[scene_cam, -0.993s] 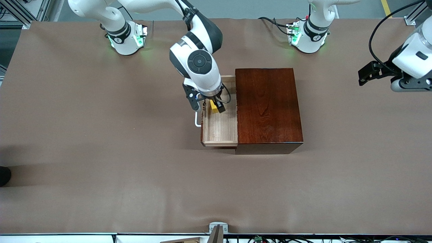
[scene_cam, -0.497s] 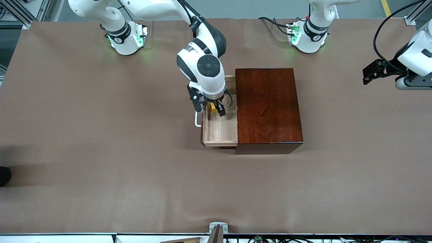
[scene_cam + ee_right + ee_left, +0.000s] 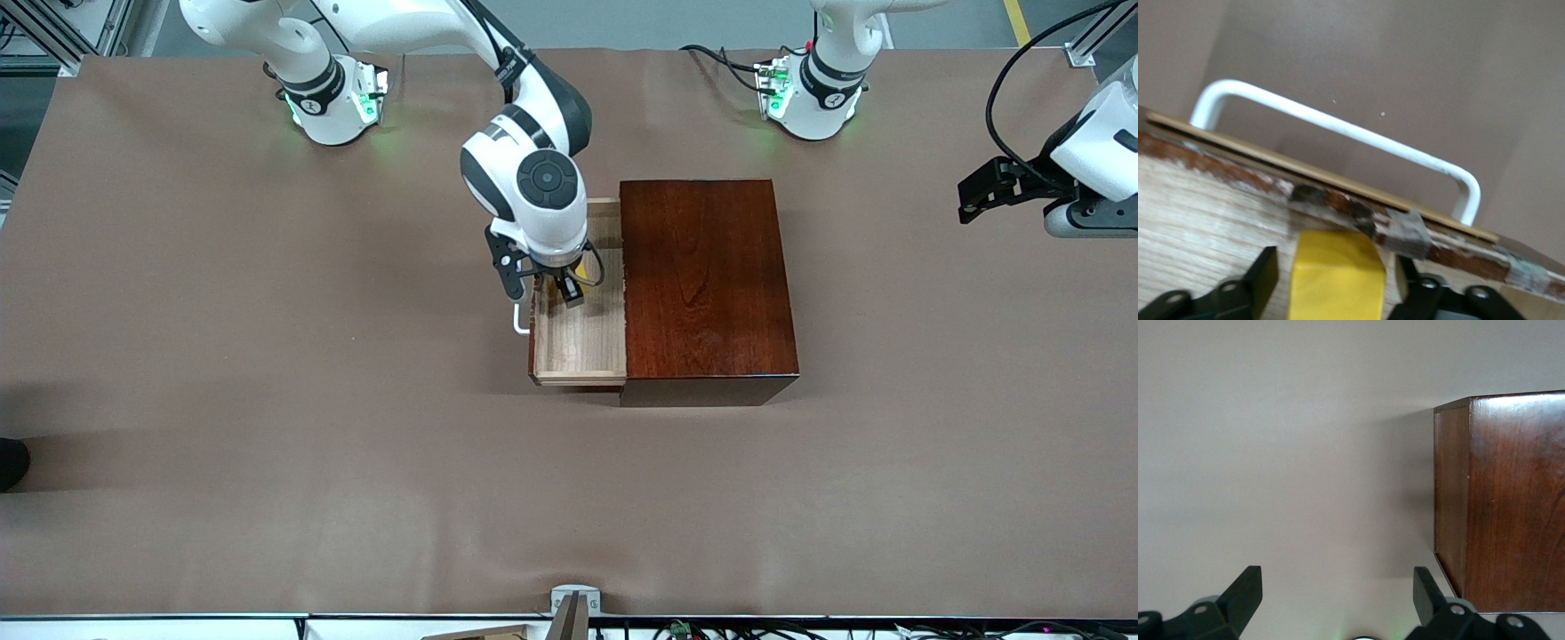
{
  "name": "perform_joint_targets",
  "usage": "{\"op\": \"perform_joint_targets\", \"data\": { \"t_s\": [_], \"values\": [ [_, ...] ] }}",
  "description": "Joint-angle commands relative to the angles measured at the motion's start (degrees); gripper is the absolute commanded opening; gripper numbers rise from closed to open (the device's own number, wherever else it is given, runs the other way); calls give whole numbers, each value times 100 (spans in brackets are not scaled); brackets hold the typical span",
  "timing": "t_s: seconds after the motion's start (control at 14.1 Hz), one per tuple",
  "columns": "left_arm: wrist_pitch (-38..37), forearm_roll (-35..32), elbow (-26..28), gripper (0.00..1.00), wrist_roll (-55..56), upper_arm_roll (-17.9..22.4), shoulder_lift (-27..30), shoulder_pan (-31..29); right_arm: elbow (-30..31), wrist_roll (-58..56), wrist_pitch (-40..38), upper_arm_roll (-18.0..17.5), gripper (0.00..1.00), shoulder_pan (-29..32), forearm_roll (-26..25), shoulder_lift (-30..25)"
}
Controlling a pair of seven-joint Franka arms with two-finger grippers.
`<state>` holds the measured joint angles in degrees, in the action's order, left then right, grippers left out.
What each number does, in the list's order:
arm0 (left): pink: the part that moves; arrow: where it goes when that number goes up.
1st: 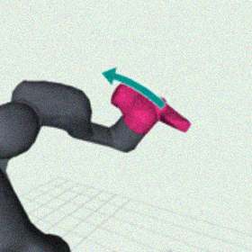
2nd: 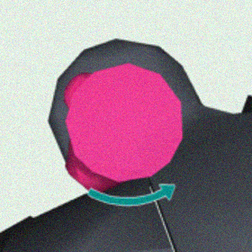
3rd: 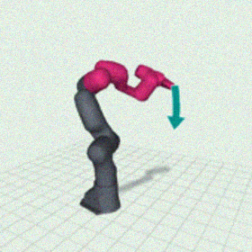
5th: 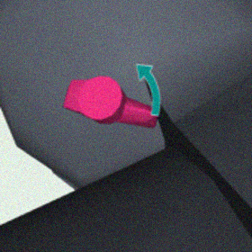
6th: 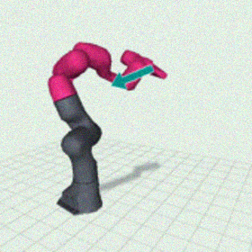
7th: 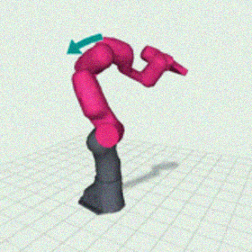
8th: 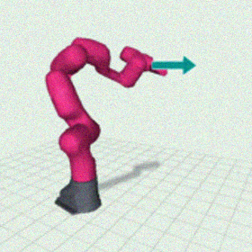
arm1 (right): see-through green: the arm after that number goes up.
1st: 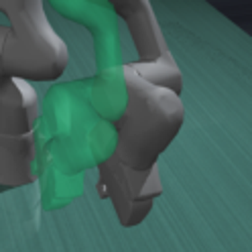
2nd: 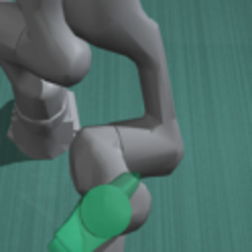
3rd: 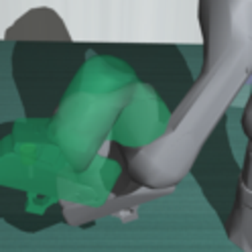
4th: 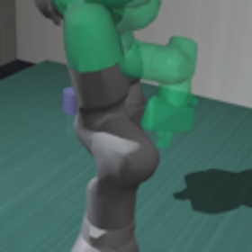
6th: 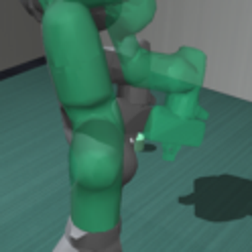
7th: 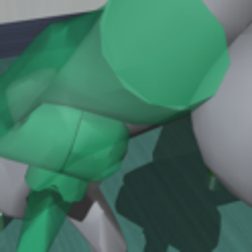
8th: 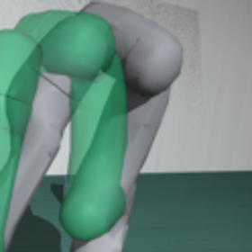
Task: Open drawer, take yellow block, close drawer
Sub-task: 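Lower the right gripper into the drawer and grasp the yellow cube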
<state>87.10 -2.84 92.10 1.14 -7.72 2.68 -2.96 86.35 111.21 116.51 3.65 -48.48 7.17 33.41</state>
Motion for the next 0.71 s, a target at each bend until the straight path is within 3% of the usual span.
{"op": "perform_joint_targets", "data": {
  "t_s": [0.0, 0.43, 0.64],
  "values": [
    [70, 29, 71, 100, -123, -37, 84, -65, -13, -99, -5, -48, 0, 93, -14, -97],
    [123, 29, 62, 100, -123, -37, 84, -56, -425, -73, -128, -39, 0, 216, 705, -211],
    [149, 29, 36, 100, -123, -37, 75, -56, -794, -108, -933, -22, 0, 505, 847, -405]
  ]
}}
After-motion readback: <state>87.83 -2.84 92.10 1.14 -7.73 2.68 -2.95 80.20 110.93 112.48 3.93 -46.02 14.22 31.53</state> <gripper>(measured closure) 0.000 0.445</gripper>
